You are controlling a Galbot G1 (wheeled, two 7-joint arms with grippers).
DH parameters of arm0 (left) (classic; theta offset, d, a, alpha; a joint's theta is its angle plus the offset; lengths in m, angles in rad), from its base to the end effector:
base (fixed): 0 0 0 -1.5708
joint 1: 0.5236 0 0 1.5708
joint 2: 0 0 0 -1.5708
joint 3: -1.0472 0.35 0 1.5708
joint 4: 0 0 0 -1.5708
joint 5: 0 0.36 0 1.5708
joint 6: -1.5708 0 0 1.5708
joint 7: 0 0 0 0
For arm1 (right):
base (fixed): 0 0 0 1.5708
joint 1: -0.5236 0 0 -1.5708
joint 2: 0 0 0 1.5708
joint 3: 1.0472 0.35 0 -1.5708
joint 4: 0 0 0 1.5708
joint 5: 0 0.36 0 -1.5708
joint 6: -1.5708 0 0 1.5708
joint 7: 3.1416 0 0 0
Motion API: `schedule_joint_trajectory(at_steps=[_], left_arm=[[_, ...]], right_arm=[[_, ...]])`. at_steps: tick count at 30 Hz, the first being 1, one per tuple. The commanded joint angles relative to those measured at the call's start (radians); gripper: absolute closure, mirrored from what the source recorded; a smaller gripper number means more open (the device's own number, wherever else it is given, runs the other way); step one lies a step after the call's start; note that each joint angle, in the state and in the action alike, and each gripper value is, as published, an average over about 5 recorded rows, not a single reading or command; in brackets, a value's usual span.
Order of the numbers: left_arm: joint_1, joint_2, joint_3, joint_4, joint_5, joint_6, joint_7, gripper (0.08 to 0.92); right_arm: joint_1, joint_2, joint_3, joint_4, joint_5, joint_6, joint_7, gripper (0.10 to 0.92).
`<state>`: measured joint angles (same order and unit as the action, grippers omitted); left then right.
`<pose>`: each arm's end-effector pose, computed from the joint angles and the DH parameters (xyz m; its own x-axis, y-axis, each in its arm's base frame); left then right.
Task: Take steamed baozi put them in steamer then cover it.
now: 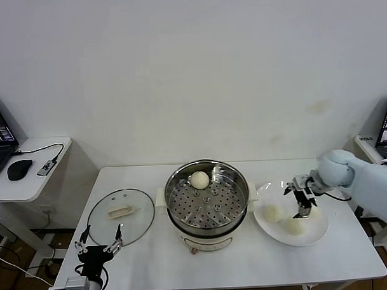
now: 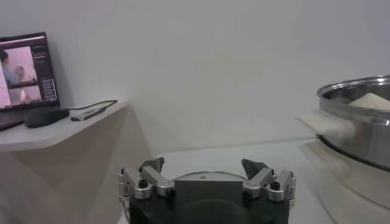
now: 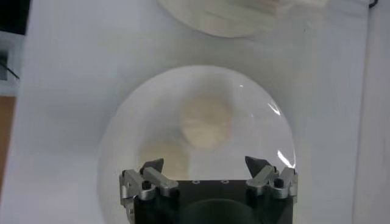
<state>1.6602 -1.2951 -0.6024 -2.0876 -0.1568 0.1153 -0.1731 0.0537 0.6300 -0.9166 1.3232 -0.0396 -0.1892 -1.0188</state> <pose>0.1638 0.0706 -0.3095 -0.9758 -0.1171 0.1849 -0.0901 0.9848 0.1483 0.5001 -0.1502 -0.2030 -0.1940 -0.1321 0.9721 -0.9675 -0.1383 -0.2118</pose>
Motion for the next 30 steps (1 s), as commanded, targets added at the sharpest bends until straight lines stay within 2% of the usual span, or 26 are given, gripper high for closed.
schedule_joint_trajectory(at_steps=[1,9,22,30], left_arm=[[-0.001,0.0,-0.002,0.002,0.0,0.0,0.0,0.177],[-0.008,-0.002,0.002,0.011,0.0,0.0,0.0,0.177],[-0.013,-0.006,0.007,0.017,0.001,-0.001,-0.001,0.177],[-0.014,-0.01,0.013,0.016,0.005,-0.001,-0.001,0.177]], right_arm=[[-0.038,0.104,0.025,-0.09,-0.023,0.009,0.009,0.203],[-0.046,0.113,0.014,-0.098,-0.038,0.004,0.005,0.207],[-0.076,0.147,0.031,-0.146,-0.074,0.003,0.008,0.283],[-0.08,0.147,0.036,-0.15,-0.09,0.0,0.0,0.397]])
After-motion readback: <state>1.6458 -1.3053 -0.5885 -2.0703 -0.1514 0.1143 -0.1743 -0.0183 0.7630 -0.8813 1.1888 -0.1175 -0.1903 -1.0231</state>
